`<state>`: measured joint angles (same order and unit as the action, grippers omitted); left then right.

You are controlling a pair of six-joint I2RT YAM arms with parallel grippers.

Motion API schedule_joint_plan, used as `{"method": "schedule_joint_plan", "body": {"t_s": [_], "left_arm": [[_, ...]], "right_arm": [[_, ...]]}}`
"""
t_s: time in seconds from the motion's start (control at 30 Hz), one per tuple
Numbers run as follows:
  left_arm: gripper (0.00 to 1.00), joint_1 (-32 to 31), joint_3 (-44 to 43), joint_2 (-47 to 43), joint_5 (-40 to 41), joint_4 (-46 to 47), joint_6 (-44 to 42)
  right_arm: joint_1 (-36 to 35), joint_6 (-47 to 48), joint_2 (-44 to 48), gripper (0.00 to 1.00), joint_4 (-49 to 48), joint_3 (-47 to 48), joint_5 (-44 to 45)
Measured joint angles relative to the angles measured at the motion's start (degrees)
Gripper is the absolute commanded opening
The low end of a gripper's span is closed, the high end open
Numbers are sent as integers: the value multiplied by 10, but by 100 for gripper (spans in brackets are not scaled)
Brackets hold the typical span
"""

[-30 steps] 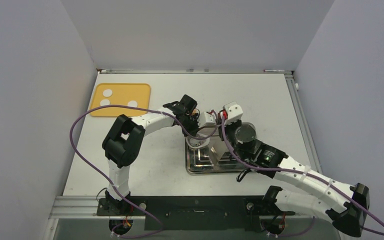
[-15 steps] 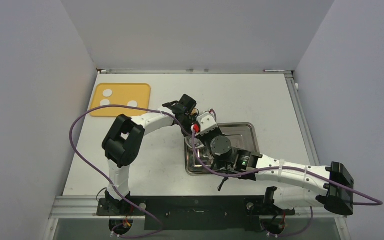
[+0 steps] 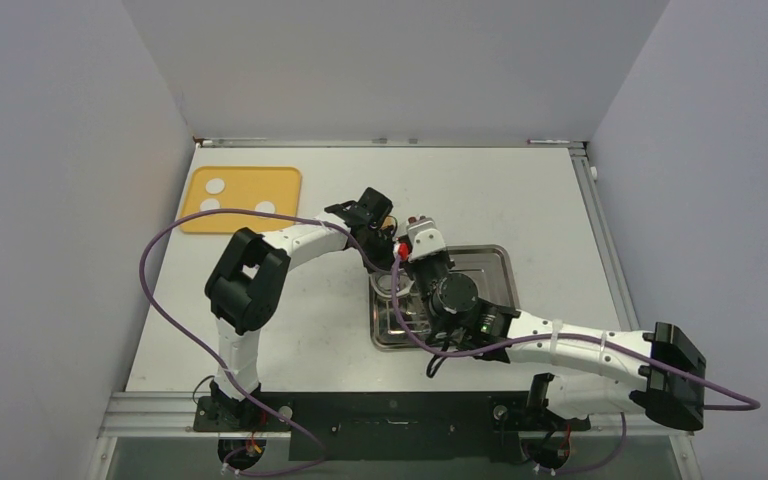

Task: Roll out the dumpling wrappers from the dough
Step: Remove the dumpling wrapper from the work surface.

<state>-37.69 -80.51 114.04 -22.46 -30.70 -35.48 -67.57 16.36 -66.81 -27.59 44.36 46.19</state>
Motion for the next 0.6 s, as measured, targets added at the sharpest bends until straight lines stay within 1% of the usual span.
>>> {"method": "schedule_joint_plan", "body": {"t_s": [0.1,0.33,0.6], "left_arm": [[0,0,0,0,0,0,2],[0,0,0,0,-1,0,4],[0,0,0,0,-1,0,5]], "right_arm": [[8,6,-15,8,-40,-13,-2],[29,10,-60,8,-95,-15,-19],[47,7,-70,8,-149,-28,-36]]}}
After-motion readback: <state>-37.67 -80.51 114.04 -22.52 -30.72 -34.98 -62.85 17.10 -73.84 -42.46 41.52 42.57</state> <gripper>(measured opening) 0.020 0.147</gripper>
